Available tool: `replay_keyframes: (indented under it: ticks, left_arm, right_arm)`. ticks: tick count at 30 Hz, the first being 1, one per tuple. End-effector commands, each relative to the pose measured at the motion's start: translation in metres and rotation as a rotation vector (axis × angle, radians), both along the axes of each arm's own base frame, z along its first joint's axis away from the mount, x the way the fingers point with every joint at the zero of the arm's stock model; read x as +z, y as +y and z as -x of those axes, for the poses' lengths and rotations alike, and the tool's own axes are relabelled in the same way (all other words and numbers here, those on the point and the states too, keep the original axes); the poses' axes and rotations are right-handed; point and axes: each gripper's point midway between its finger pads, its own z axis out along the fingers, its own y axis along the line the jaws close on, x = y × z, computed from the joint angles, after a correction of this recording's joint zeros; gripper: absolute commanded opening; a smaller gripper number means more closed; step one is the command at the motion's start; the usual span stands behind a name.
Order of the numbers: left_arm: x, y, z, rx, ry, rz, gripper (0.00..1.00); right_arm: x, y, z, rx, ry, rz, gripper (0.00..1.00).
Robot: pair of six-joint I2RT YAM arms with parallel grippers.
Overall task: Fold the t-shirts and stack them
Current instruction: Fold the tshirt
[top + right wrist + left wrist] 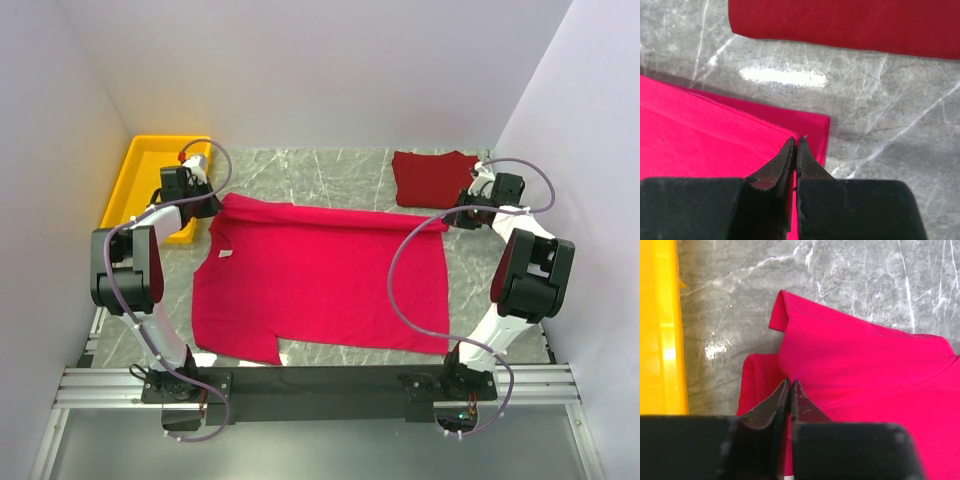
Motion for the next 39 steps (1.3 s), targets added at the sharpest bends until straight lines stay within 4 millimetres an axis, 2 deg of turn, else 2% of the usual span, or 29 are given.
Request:
replay_keyframes:
  ticks: [1, 2, 3, 6, 9, 12, 18, 20, 22, 23, 24, 25, 26, 28, 29, 30, 31, 32, 33, 35, 36, 38, 39]
  left_arm:
    - [0.019, 0.01, -0.007, 0.03, -0.051, -0.042, 0.12]
    - [0.017, 0.011, -0.005, 0.037, -0.044, -0.042, 0.14]
    - [0.02, 0.012, -0.003, 0.047, -0.044, -0.042, 0.2]
    - [0.022, 0.012, 0.0, 0.055, -0.042, -0.039, 0.32]
    - [0.035, 0.009, 0.003, 0.05, -0.073, -0.023, 0.44]
    - [0.057, 0.005, 0.003, 0.036, -0.135, -0.01, 0.46]
    - [0.085, -0.007, 0.005, -0.023, -0.214, 0.029, 0.47]
    - [0.092, -0.011, 0.002, -0.038, -0.222, 0.043, 0.48]
    - [0.085, -0.014, -0.003, -0.045, -0.192, 0.068, 0.48]
    - [0.093, -0.014, -0.011, -0.046, -0.199, 0.075, 0.49]
    - [0.076, -0.018, -0.014, -0.058, -0.147, 0.099, 0.53]
    - [0.073, -0.019, -0.018, -0.051, -0.127, 0.123, 0.55]
    - [0.079, -0.02, -0.027, -0.053, -0.134, 0.134, 0.56]
    - [0.057, -0.026, -0.032, -0.048, -0.061, 0.174, 0.56]
    - [0.064, -0.027, -0.042, -0.048, -0.069, 0.18, 0.56]
    - [0.048, -0.028, -0.046, -0.044, -0.031, 0.187, 0.56]
    - [0.042, -0.03, -0.047, -0.04, -0.003, 0.196, 0.57]
    - [0.046, -0.034, -0.055, -0.045, -0.007, 0.197, 0.57]
    - [0.03, -0.034, -0.058, -0.042, 0.03, 0.201, 0.57]
    - [0.028, -0.041, -0.065, -0.048, 0.054, 0.2, 0.57]
    - [0.015, -0.042, -0.067, -0.048, 0.083, 0.199, 0.57]
    - [0.013, -0.046, -0.073, -0.049, 0.093, 0.18, 0.57]
    - [0.002, -0.046, -0.075, -0.047, 0.113, 0.175, 0.57]
  right_arm:
    - [0.011, -0.009, 0.002, 0.001, -0.025, 0.073, 0.01]
    - [0.011, -0.008, 0.004, 0.011, -0.028, 0.081, 0.03]
    - [0.009, -0.008, 0.007, 0.016, -0.021, 0.082, 0.06]
    - [0.01, -0.011, 0.012, 0.015, -0.024, 0.113, 0.25]
    - [0.014, -0.013, 0.017, 0.004, -0.04, 0.138, 0.46]
    - [0.023, -0.011, 0.019, 0.008, -0.076, 0.149, 0.66]
    - [0.035, -0.006, 0.021, 0.028, -0.12, 0.148, 0.67]
    - [0.037, 0.003, 0.024, 0.074, -0.132, 0.114, 0.66]
    - [0.04, 0.014, 0.027, 0.12, -0.137, 0.068, 0.66]
    - [0.04, 0.017, 0.028, 0.126, -0.133, 0.054, 0.66]
    - [0.04, 0.019, 0.028, 0.129, -0.134, 0.045, 0.66]
    - [0.044, 0.02, 0.028, 0.132, -0.148, 0.038, 0.65]
    - [0.045, 0.022, 0.029, 0.131, -0.147, 0.029, 0.65]
    - [0.047, 0.025, 0.031, 0.132, -0.15, 0.02, 0.65]
    - [0.048, 0.026, 0.031, 0.134, -0.151, 0.016, 0.65]
    - [0.048, 0.027, 0.033, 0.134, -0.15, 0.014, 0.65]
    - [0.051, 0.027, 0.033, 0.131, -0.154, 0.015, 0.65]
    - [0.051, 0.028, 0.035, 0.132, -0.151, 0.011, 0.65]
    - [0.051, 0.028, 0.035, 0.131, -0.152, 0.01, 0.65]
    - [0.053, 0.03, 0.037, 0.128, -0.157, 0.005, 0.65]
    - [0.053, 0.03, 0.038, 0.129, -0.158, 0.002, 0.65]
    - [0.055, 0.033, 0.04, 0.128, -0.16, -0.009, 0.65]
    - [0.055, 0.033, 0.04, 0.126, -0.159, -0.014, 0.65]
